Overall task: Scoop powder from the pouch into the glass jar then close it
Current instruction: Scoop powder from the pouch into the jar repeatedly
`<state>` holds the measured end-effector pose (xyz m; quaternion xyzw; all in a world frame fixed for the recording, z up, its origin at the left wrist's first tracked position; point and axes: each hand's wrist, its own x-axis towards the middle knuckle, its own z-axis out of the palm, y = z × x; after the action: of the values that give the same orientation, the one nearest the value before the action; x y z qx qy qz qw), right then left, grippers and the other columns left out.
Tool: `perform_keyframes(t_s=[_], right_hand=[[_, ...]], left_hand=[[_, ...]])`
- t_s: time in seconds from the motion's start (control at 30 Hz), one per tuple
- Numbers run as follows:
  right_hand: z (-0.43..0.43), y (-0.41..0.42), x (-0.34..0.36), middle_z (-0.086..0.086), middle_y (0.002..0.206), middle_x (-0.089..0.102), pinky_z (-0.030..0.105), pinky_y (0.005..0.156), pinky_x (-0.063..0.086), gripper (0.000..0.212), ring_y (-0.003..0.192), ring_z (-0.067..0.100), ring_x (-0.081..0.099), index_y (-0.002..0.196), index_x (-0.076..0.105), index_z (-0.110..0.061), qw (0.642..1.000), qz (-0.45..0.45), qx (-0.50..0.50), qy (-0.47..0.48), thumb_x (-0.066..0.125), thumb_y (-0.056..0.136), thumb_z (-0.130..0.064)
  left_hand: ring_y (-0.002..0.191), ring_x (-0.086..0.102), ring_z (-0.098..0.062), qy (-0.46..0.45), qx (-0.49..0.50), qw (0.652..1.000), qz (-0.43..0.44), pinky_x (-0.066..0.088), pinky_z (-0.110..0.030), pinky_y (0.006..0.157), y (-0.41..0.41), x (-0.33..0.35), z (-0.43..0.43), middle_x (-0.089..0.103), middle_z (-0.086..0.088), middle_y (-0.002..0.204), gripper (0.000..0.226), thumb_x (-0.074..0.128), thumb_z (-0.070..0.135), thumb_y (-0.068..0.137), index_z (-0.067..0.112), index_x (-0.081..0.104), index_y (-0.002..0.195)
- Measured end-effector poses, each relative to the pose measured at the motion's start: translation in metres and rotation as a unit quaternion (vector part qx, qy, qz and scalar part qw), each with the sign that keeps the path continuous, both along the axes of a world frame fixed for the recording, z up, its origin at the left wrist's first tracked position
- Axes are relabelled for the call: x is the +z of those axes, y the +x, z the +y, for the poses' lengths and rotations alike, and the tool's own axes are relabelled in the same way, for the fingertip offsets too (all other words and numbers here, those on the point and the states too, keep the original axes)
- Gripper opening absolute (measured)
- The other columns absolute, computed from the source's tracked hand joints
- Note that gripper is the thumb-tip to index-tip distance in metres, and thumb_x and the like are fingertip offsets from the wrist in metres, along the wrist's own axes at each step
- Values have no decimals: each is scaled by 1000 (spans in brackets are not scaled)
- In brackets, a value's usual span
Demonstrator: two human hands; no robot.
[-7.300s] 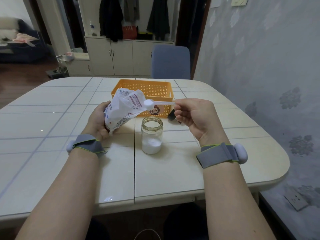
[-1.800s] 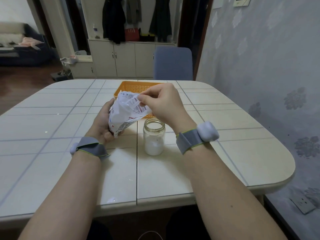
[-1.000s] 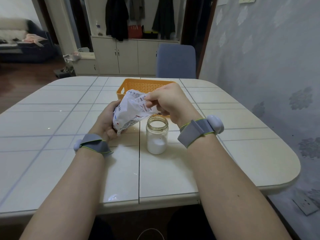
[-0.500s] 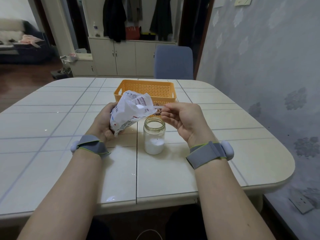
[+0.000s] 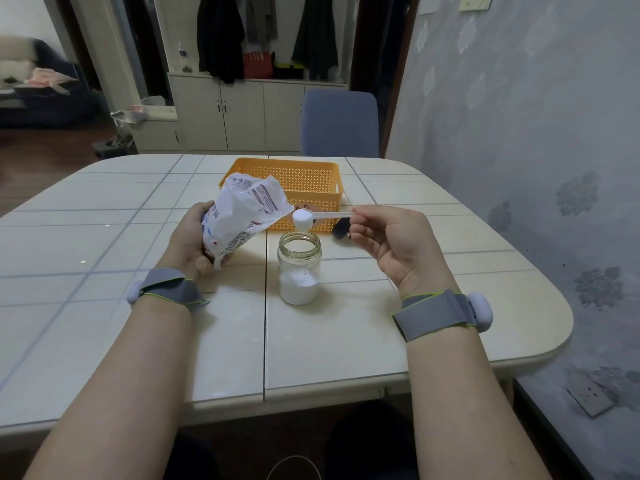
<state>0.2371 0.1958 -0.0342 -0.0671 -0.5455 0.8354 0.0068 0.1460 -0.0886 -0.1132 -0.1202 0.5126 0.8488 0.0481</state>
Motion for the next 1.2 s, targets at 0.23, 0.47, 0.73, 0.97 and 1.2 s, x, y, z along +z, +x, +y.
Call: perform_keyframes(t_s=[0.23, 0.47, 0.73, 0.97, 1.2], right_hand=[[1, 2, -8, 10, 57, 63, 21, 48, 56, 8, 45, 14, 60, 90, 67, 11, 999, 15, 22, 44, 65, 92, 3], [-3, 3, -13, 12, 60, 65, 23, 50, 57, 7, 47, 16, 62, 91, 69, 11, 996, 49, 38, 68, 69, 90, 4], [-3, 7, -11, 14, 65, 66, 24, 52, 56, 3, 51, 18, 62, 88, 71, 6, 992, 93, 41, 79, 68, 88, 6], [-1, 8, -12, 18, 68, 64, 27, 53, 55, 6, 52, 21, 61, 90, 72, 9, 987, 114, 48, 100, 69, 86, 6], [3, 6, -5, 14, 65, 64, 25, 50, 53, 5, 50, 20, 59, 87, 72, 8, 991, 116, 18, 70, 68, 88, 5]], left_hand=[[42, 55, -16, -16, -7, 1000, -3, 43, -18, 38, -3, -1, 0, 59, 5, 58, 25, 50, 41, 93, 25, 61, 77], [43, 55, -16, -2, -18, 1000, 2, 41, -18, 38, -2, -3, 3, 59, 4, 59, 25, 52, 39, 92, 24, 62, 75], [40, 53, -15, 11, -31, 999, -3, 42, -18, 37, -4, -4, 2, 58, 4, 56, 29, 49, 39, 94, 23, 62, 74], [42, 58, -15, 15, -47, 999, 4, 44, -19, 37, -5, -4, 2, 61, 4, 58, 26, 48, 41, 94, 24, 62, 81], [43, 58, -16, 13, -47, 999, 3, 44, -19, 37, -6, -6, 1, 62, 4, 60, 24, 50, 42, 93, 25, 63, 82]])
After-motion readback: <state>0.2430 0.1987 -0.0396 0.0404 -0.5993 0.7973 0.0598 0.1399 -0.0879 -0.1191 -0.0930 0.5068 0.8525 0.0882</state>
